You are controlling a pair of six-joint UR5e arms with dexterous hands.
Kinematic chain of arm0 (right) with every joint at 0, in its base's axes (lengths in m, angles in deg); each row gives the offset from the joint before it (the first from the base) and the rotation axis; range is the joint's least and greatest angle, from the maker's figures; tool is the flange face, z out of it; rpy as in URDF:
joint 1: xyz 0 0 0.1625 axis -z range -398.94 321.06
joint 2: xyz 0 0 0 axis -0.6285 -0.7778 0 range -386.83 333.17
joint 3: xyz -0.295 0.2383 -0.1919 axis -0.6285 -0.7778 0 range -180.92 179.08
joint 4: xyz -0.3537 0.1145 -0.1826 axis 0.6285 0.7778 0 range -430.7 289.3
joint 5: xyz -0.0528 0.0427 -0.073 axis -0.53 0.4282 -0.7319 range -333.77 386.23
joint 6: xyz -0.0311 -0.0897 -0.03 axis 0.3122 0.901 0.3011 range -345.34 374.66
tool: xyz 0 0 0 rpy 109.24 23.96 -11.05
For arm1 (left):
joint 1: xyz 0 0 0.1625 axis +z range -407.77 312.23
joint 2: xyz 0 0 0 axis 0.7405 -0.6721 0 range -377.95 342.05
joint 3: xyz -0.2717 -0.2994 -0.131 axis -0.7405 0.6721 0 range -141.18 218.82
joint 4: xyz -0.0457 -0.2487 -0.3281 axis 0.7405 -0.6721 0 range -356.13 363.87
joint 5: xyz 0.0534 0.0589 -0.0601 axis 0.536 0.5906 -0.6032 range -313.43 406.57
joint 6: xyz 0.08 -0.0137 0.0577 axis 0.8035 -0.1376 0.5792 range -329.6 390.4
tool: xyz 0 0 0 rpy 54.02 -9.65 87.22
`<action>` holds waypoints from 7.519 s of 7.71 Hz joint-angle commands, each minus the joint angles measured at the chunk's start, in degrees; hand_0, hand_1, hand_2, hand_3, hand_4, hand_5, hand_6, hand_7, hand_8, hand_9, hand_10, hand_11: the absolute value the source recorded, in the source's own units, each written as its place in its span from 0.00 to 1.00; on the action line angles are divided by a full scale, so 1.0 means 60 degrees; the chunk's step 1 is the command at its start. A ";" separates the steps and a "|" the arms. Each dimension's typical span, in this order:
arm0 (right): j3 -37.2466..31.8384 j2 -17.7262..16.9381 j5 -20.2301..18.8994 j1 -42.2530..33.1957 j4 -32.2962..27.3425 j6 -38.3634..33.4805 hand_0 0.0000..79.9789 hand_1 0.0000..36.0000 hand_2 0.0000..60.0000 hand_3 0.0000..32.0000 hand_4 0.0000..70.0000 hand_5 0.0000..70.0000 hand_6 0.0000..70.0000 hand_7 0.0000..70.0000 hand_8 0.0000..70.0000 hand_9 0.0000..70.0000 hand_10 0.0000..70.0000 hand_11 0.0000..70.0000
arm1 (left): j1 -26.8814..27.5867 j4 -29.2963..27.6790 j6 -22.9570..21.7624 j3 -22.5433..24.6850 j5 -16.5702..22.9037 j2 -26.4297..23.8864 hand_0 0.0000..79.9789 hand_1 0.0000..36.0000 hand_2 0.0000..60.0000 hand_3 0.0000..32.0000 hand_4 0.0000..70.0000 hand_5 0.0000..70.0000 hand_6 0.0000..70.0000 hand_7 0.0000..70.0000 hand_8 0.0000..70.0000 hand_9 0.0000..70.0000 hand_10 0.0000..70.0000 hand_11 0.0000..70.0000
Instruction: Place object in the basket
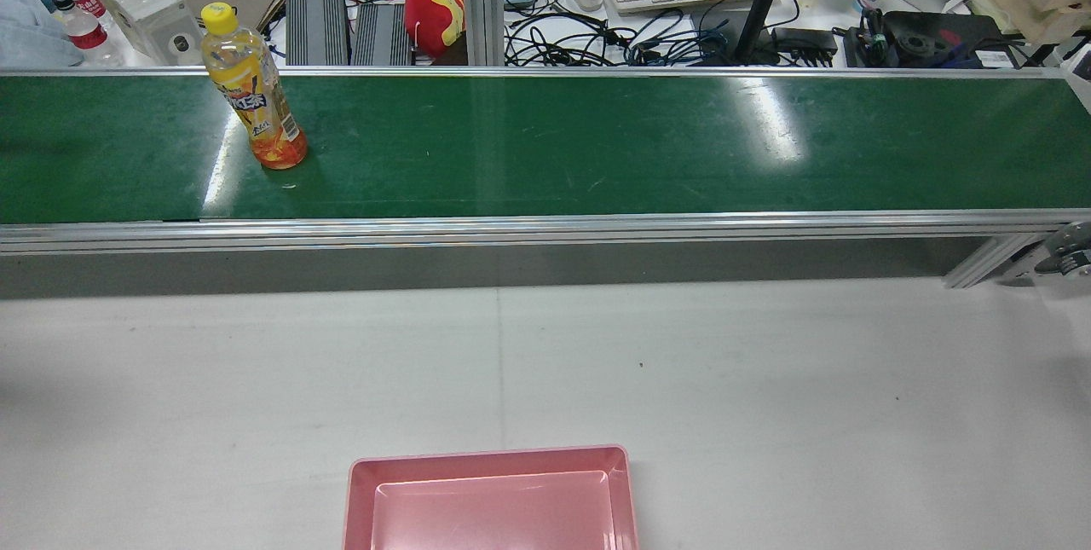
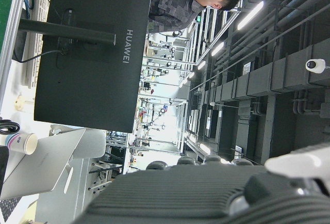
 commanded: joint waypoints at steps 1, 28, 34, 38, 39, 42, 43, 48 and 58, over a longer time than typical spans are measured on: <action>0.0000 -0.0001 0.0000 0.0000 0.0000 -0.0005 0.00 0.00 0.00 0.00 0.00 0.00 0.00 0.00 0.00 0.00 0.00 0.00 | 0.0002 0.0032 0.0689 0.0308 0.0104 0.0019 0.70 0.48 0.00 0.00 0.06 0.35 0.00 0.02 0.12 0.14 0.13 0.21; 0.0044 -0.0001 0.0000 -0.0014 0.0000 0.0009 0.00 0.00 0.00 0.00 0.00 0.00 0.00 0.00 0.00 0.00 0.00 0.00 | 0.3913 0.2727 0.2026 0.1204 -0.1785 -0.2426 0.75 0.58 0.00 0.00 0.08 0.38 0.00 0.03 0.14 0.17 0.14 0.25; 0.0044 -0.0001 0.0000 0.0000 0.0000 0.0009 0.00 0.00 0.00 0.00 0.00 0.00 0.00 0.00 0.00 0.00 0.00 0.00 | 0.3942 0.3940 0.1938 0.1977 -0.2514 -0.2676 0.76 0.60 0.53 0.00 0.64 1.00 0.55 0.57 0.75 0.96 0.72 1.00; 0.0058 -0.0001 0.0000 0.0000 0.0000 0.0009 0.00 0.00 0.00 0.00 0.00 0.00 0.00 0.00 0.00 0.00 0.00 0.00 | 0.4322 0.4762 0.1938 0.2679 -0.2562 -0.2940 0.66 0.63 1.00 0.00 0.68 1.00 0.84 0.86 1.00 1.00 1.00 1.00; 0.0059 -0.0001 0.0000 0.0000 0.0000 0.0009 0.00 0.00 0.00 0.00 0.00 0.00 0.00 0.00 0.00 0.00 0.00 0.00 | 0.4555 0.5214 0.1967 0.3292 -0.2547 -0.2983 0.67 0.62 1.00 0.00 0.67 1.00 0.82 0.85 1.00 1.00 1.00 1.00; 0.0059 -0.0001 0.0000 0.0000 0.0000 -0.0005 0.00 0.00 0.00 0.00 0.00 0.00 0.00 0.00 0.00 0.00 0.00 0.00 | 0.6278 0.7104 0.2040 0.4233 -0.2474 -0.4066 0.65 0.56 1.00 0.00 0.67 1.00 0.85 0.86 1.00 1.00 0.99 1.00; 0.0059 -0.0001 0.0000 0.0000 0.0000 0.0009 0.00 0.00 0.00 0.00 0.00 0.00 0.00 0.00 0.00 0.00 0.00 0.00 | 0.6808 0.7238 0.2055 0.4410 -0.2488 -0.4096 0.65 0.57 1.00 0.00 0.66 1.00 0.84 0.86 1.00 1.00 0.97 1.00; 0.0044 -0.0001 0.0000 0.0000 0.0000 0.0009 0.00 0.00 0.00 0.00 0.00 0.00 0.00 0.00 0.00 0.00 0.00 0.00 | 0.9374 0.7445 0.2332 0.4602 -0.2678 -0.4360 0.67 0.60 1.00 0.00 0.62 1.00 0.85 0.85 1.00 1.00 0.96 1.00; 0.0029 -0.0001 0.0000 0.0000 0.0000 0.0009 0.00 0.00 0.00 0.00 0.00 0.00 0.00 0.00 0.00 0.00 0.00 0.00 | 1.0944 0.9326 0.2744 0.5342 -0.2562 -0.3614 0.63 0.21 0.00 0.00 0.12 0.78 0.09 0.18 0.27 0.35 0.35 0.53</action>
